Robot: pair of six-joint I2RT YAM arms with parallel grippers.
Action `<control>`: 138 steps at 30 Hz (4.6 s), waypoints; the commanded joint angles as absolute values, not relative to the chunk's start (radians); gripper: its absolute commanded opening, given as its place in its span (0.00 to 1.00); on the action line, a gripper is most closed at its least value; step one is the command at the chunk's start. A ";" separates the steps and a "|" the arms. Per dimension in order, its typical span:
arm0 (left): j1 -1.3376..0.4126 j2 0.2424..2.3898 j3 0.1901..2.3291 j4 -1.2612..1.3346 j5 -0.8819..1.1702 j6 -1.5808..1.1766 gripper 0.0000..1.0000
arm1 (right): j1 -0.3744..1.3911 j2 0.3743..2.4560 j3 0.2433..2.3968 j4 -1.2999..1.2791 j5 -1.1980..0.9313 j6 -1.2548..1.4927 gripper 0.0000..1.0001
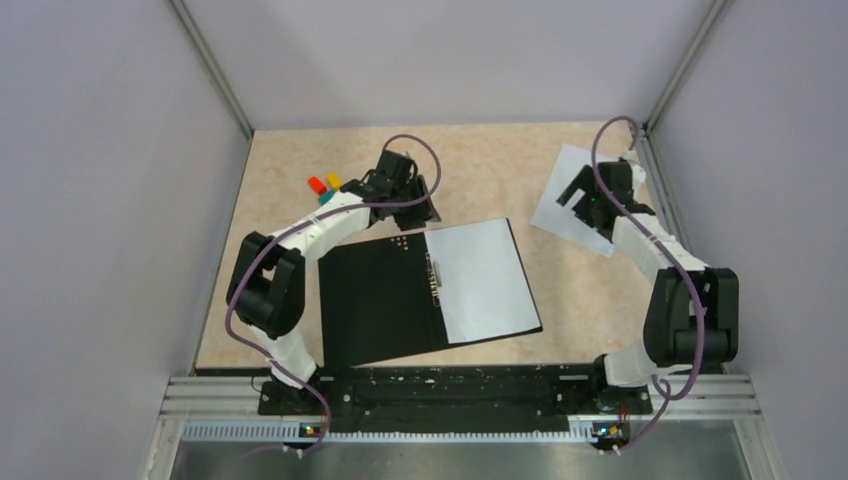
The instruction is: Put the files into the folder
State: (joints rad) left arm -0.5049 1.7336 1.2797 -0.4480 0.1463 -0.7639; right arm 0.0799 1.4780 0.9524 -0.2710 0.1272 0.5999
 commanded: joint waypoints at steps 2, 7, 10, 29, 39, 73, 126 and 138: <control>-0.504 1.856 1.461 -0.324 0.211 -0.734 0.54 | -0.133 1.519 0.917 -0.063 0.196 0.737 0.99; -0.509 2.011 1.661 -0.273 0.284 -0.726 0.64 | -0.245 1.589 0.907 0.021 0.212 0.763 0.99; -0.509 2.089 1.718 -0.215 0.323 -0.756 0.65 | -0.310 1.633 0.905 0.079 0.171 0.769 0.99; -0.498 2.342 2.007 -0.277 0.221 -0.844 0.70 | -0.211 2.102 1.376 -0.228 0.013 0.637 0.99; -0.474 2.368 2.019 -0.330 0.186 -0.834 0.70 | -0.007 2.296 1.696 -0.410 -0.089 0.558 0.99; -0.505 2.594 2.251 -0.422 0.200 -0.877 0.69 | 0.122 2.291 1.688 -0.480 -0.330 0.449 0.99; -0.413 2.157 1.958 -0.138 0.640 -0.922 0.00 | 0.100 1.946 1.507 -0.217 -0.599 0.572 0.99; -0.413 1.742 1.703 -0.028 0.689 -0.968 0.00 | 0.091 1.512 1.136 0.375 -0.832 0.965 0.99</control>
